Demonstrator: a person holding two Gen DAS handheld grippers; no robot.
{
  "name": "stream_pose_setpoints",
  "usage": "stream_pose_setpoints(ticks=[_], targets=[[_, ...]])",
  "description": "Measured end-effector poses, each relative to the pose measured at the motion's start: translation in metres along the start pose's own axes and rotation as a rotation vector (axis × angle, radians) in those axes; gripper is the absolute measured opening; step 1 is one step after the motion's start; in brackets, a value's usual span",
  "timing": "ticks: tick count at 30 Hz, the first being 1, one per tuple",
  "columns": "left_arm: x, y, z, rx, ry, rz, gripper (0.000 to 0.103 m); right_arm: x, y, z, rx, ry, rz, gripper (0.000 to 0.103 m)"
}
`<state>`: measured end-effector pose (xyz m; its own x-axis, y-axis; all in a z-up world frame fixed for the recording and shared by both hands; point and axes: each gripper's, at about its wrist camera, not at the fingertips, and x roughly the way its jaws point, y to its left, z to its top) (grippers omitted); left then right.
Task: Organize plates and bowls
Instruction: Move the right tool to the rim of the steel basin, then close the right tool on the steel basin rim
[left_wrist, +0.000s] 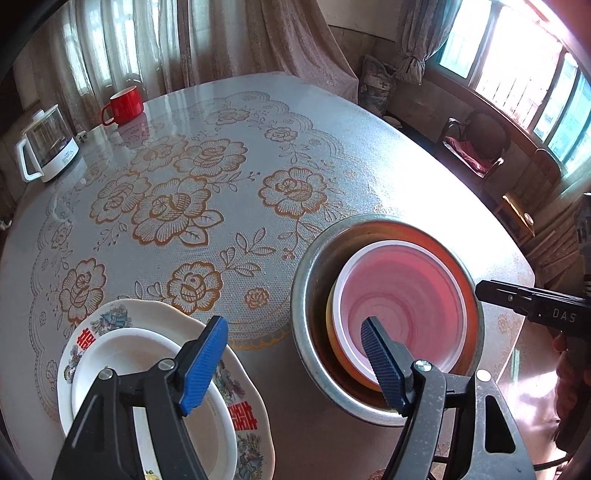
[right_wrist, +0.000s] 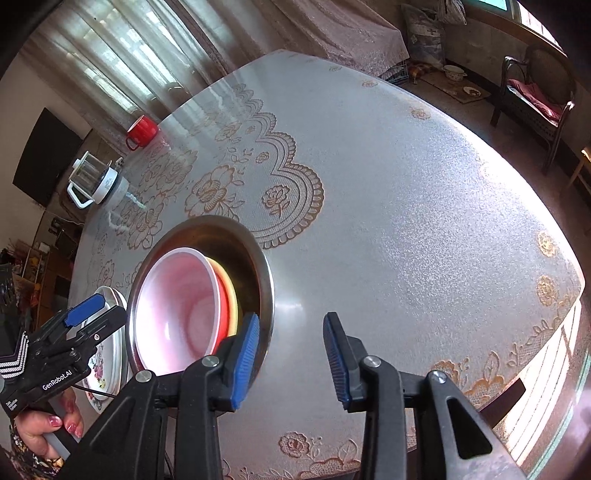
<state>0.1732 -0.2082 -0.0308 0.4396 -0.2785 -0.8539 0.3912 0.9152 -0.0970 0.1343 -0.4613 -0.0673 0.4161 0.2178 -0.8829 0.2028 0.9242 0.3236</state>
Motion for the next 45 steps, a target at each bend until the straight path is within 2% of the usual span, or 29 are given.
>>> stream_pose_setpoints(ticks=[11,15,19,22,29,45], targets=[[0.004,0.004,-0.007,0.002,0.027,0.031,0.075,0.021,0.004,0.008,-0.022,0.032,0.026,0.035],[0.003,0.004,-0.009,-0.004,0.034,0.040,0.075,0.028,0.005,0.011,-0.040,0.045,0.028,0.027],[0.006,0.005,-0.007,-0.019,0.037,0.056,0.075,0.033,0.006,0.014,-0.049,0.056,0.067,0.016],[0.007,0.010,-0.006,-0.043,0.039,0.070,0.075,0.035,0.007,0.018,-0.059,0.049,0.066,0.015],[0.019,0.012,-0.003,-0.096,0.078,0.050,0.075,0.039,0.005,0.025,-0.066,0.039,0.069,0.014],[0.035,-0.013,0.009,-0.039,0.081,0.038,0.073,0.039,-0.004,0.034,-0.080,0.039,0.077,0.014]])
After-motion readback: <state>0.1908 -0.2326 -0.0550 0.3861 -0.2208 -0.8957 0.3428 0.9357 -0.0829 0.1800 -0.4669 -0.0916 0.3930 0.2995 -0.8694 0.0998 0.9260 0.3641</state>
